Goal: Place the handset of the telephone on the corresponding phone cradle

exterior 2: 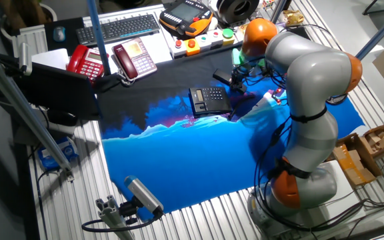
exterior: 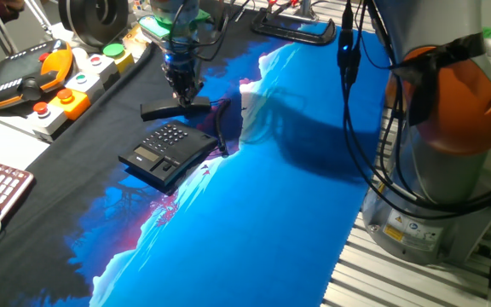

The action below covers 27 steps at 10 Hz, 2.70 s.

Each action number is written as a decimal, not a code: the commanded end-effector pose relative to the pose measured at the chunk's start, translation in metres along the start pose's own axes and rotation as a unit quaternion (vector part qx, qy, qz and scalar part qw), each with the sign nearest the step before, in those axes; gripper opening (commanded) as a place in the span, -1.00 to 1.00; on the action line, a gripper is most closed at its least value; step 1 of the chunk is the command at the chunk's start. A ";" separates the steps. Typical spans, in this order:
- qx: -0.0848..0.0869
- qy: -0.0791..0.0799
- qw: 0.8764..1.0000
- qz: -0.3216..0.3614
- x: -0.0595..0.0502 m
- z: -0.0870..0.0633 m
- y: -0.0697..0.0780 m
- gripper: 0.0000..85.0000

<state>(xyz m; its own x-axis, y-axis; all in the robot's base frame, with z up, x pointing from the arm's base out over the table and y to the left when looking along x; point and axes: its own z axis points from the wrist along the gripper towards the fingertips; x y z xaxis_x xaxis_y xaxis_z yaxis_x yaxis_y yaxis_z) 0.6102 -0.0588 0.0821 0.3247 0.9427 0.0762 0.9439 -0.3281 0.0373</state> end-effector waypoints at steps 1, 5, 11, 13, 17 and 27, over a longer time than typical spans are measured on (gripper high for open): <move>0.001 0.000 1.000 0.009 0.000 0.001 0.002 -0.98; -0.002 0.018 0.998 0.061 0.004 0.003 0.007 -0.98; -0.008 0.019 0.994 0.103 0.003 0.008 0.013 -0.98; -0.009 0.012 0.995 0.099 0.003 0.005 0.014 -0.98; 0.001 0.030 0.995 0.095 0.003 0.005 0.014 -0.98; 0.006 0.004 0.997 0.071 0.002 0.009 0.024 -0.98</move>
<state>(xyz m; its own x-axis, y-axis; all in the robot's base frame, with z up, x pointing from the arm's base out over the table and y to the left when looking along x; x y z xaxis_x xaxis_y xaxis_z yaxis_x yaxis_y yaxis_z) 0.6340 -0.0650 0.0742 0.4568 0.8852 0.0881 0.8879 -0.4597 0.0147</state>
